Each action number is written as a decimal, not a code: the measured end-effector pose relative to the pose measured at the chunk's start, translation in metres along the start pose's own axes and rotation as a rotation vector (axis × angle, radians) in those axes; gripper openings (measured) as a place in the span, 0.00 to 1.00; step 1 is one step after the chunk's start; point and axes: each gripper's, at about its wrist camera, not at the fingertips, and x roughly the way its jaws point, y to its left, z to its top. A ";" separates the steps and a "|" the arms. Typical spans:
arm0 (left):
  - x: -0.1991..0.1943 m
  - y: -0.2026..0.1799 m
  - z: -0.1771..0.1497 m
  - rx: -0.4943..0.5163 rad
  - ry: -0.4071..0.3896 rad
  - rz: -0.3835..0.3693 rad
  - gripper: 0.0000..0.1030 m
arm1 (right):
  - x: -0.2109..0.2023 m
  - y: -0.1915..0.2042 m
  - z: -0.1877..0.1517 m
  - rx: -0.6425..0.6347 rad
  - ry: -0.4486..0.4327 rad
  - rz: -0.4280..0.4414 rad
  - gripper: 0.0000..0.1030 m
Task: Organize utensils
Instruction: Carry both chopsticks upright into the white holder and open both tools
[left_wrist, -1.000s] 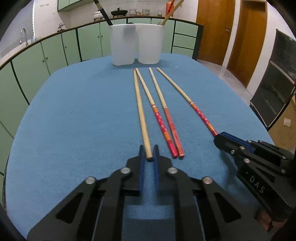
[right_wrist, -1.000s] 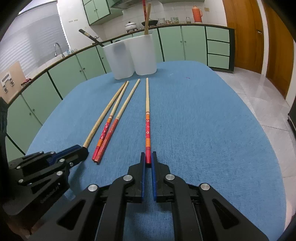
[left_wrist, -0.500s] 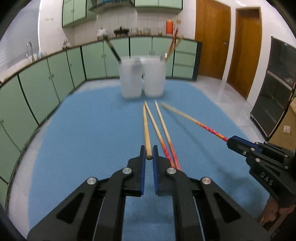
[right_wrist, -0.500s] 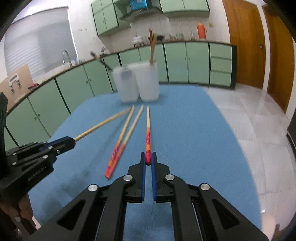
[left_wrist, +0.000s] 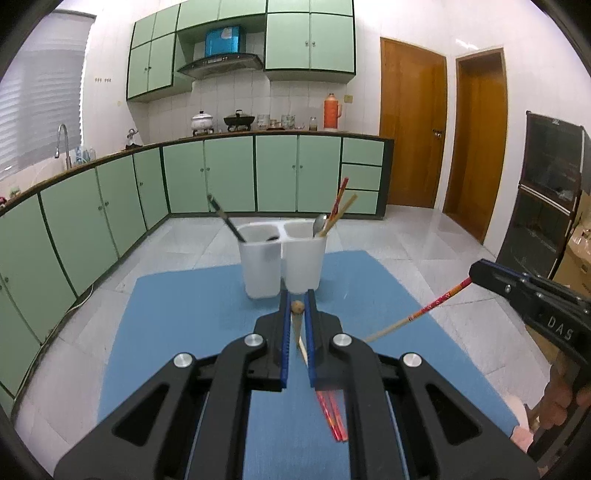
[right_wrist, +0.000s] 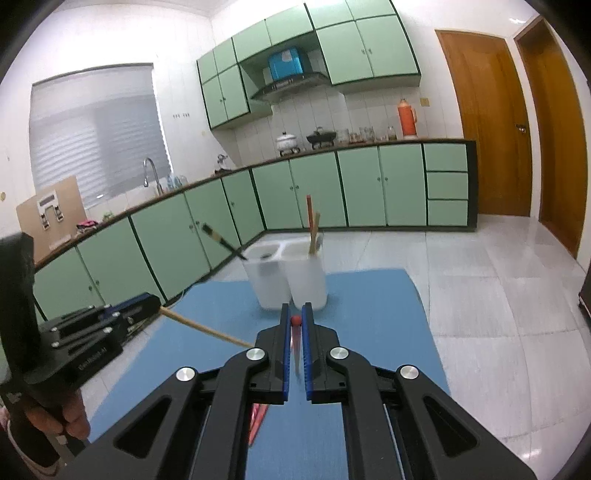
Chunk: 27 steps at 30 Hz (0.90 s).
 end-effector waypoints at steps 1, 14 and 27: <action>0.001 0.000 0.004 -0.003 -0.004 -0.006 0.06 | 0.000 0.000 0.005 0.000 -0.006 0.005 0.05; -0.008 0.008 0.032 -0.006 -0.061 -0.023 0.06 | 0.011 0.001 0.039 -0.011 -0.017 0.049 0.05; -0.016 0.017 0.075 -0.019 -0.180 -0.014 0.06 | 0.007 0.008 0.093 -0.058 -0.125 0.070 0.05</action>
